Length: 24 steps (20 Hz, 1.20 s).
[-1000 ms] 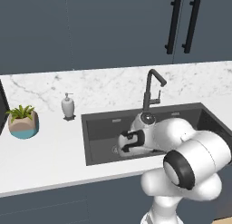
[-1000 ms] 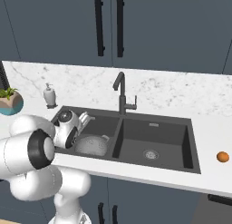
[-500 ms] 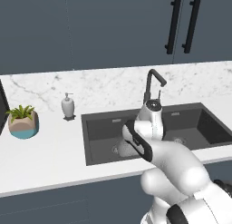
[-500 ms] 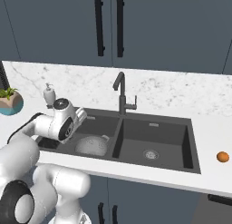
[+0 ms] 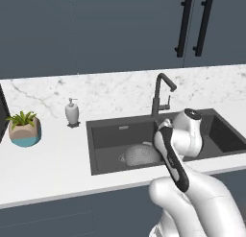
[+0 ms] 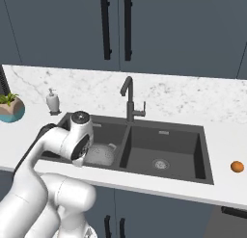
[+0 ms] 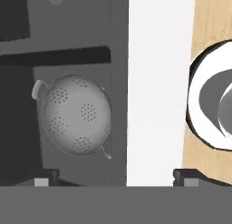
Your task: Put the colander in the sink, put the tangerine in the colander, and turn on the sink faucet and pour water over the colander.
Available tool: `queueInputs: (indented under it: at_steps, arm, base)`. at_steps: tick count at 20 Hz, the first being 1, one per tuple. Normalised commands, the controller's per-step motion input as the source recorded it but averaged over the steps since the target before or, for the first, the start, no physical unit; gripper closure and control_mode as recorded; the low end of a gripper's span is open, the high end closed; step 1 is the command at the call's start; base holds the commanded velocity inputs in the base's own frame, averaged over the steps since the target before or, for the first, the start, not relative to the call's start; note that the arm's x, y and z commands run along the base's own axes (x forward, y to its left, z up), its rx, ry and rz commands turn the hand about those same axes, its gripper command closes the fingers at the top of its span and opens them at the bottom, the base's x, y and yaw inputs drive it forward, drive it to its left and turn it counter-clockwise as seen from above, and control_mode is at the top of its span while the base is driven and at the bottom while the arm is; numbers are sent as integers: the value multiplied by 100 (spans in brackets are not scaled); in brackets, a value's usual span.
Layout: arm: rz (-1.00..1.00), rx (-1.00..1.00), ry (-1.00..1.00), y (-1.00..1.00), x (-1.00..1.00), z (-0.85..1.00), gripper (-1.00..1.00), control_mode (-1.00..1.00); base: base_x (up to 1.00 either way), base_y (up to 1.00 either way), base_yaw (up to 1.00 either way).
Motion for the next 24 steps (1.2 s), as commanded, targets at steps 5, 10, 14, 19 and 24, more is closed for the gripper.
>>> queueInputs:
  at_steps: [5,10,14,19,24]
  arm:
    - [49,-9,1,-54,-27,0,-100,-100]
    - [46,-12,0,-53,-19,0,-100,-100]
    - [28,-5,5,-52,0,18,-100,-100]
    - [28,-14,1,-40,0,0,-100,-100]
    - [21,-22,-3,-52,16,-23,-100,-100]
  base:
    - [0,0,0]
    - [0,0,0]
    - [0,0,0]
    - [0,0,0]
    - [0,0,0]
